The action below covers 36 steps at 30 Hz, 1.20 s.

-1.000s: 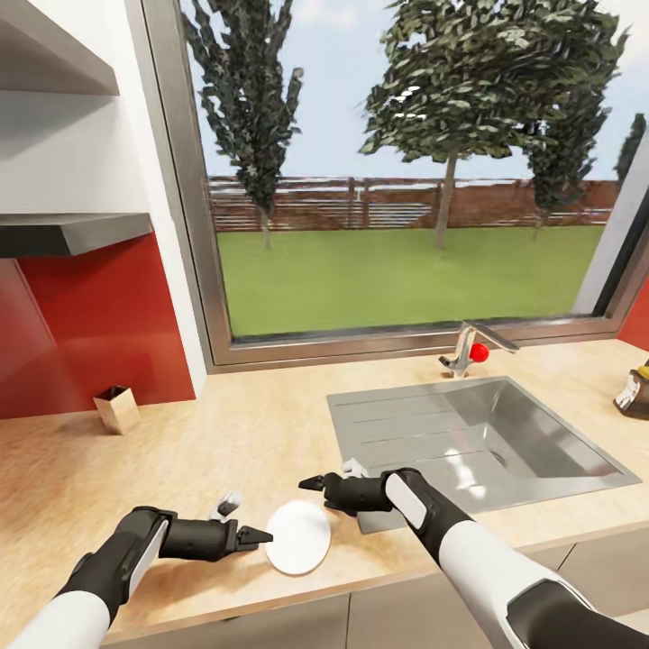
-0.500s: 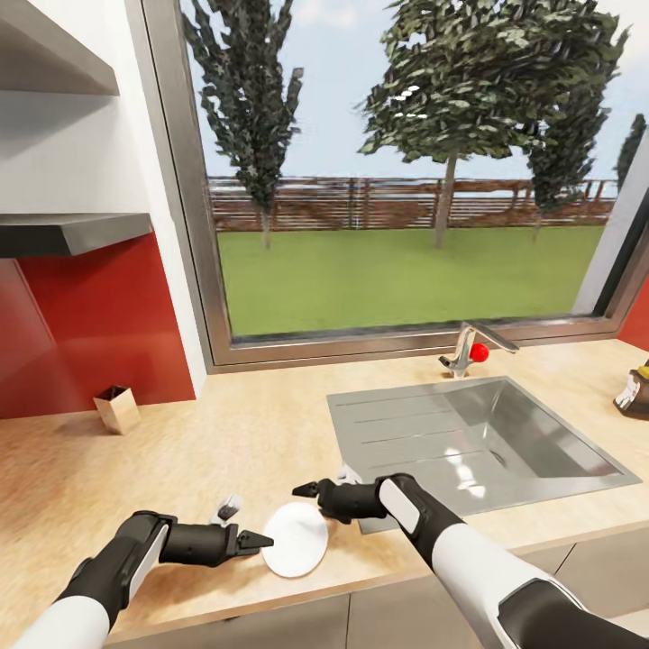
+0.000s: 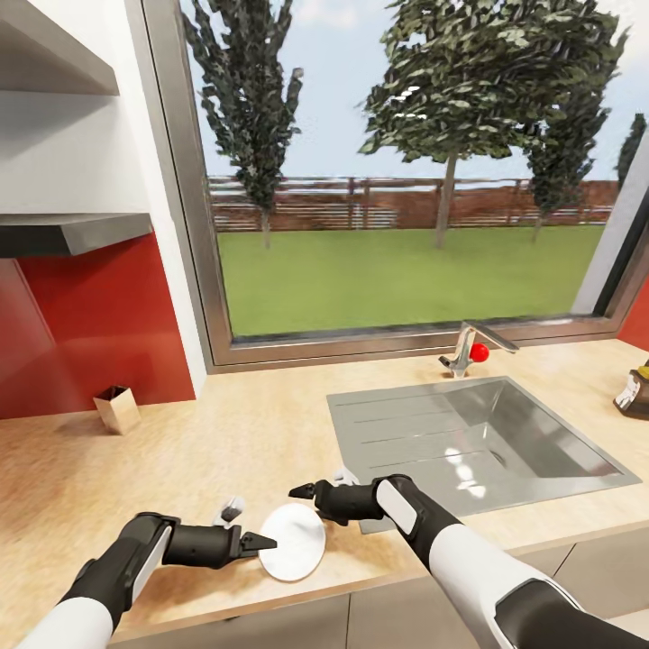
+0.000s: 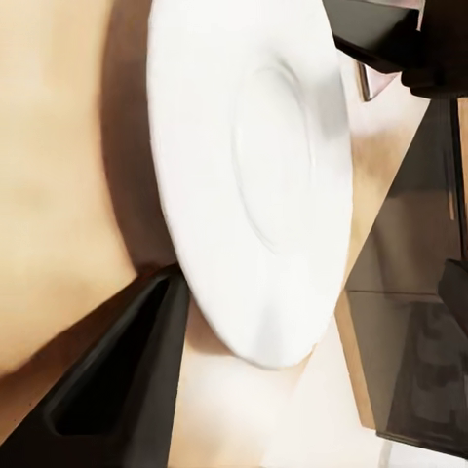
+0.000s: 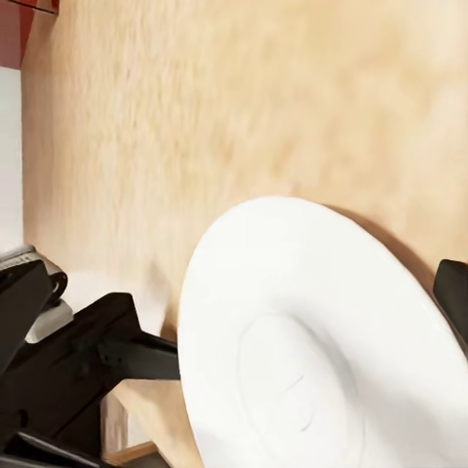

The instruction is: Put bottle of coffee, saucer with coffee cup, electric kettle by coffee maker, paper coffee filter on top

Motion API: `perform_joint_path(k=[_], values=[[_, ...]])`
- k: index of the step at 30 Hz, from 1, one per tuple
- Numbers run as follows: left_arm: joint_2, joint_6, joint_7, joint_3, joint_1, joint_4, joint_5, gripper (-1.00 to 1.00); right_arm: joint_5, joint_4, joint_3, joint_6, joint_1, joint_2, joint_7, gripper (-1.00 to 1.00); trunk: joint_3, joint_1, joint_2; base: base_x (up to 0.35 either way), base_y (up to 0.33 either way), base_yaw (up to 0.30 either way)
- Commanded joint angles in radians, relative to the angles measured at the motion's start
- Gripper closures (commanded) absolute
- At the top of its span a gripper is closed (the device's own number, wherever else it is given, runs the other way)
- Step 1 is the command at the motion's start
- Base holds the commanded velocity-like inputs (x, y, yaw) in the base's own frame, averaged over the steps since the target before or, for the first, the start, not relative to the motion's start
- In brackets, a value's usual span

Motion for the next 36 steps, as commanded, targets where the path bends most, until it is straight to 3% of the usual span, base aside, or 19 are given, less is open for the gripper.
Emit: perform_joint_path(k=[1,21,29,36], values=[[-0.002,0.009,-0.004,0.001,-0.001,-0.001,-0.002,-1.00,0.005,0.001,0.005,0.001,-0.001,0.000,0.002,-1.00,-0.003,0.001,-0.002,0.000,0.000,0.000],[-0.009,0.011,-0.001,0.002,-0.001,-0.001,-0.001,-1.00,0.005,0.001,0.005,0.001,-0.001,0.000,0.002,-1.00,-0.003,0.001,-0.002,0.000,0.000,0.000],[-0.039,0.011,0.000,0.005,-0.001,-0.002,-0.002,-1.00,0.005,0.014,0.005,0.001,-0.001,0.002,0.002,-1.00,-0.003,0.001,-0.002,0.000,0.000,0.000],[-0.047,0.012,-0.003,0.004,-0.001,-0.002,-0.001,-1.00,0.005,0.015,0.005,0.001,-0.001,0.005,0.002,-1.00,-0.003,0.001,-0.002,0.000,0.000,0.000]])
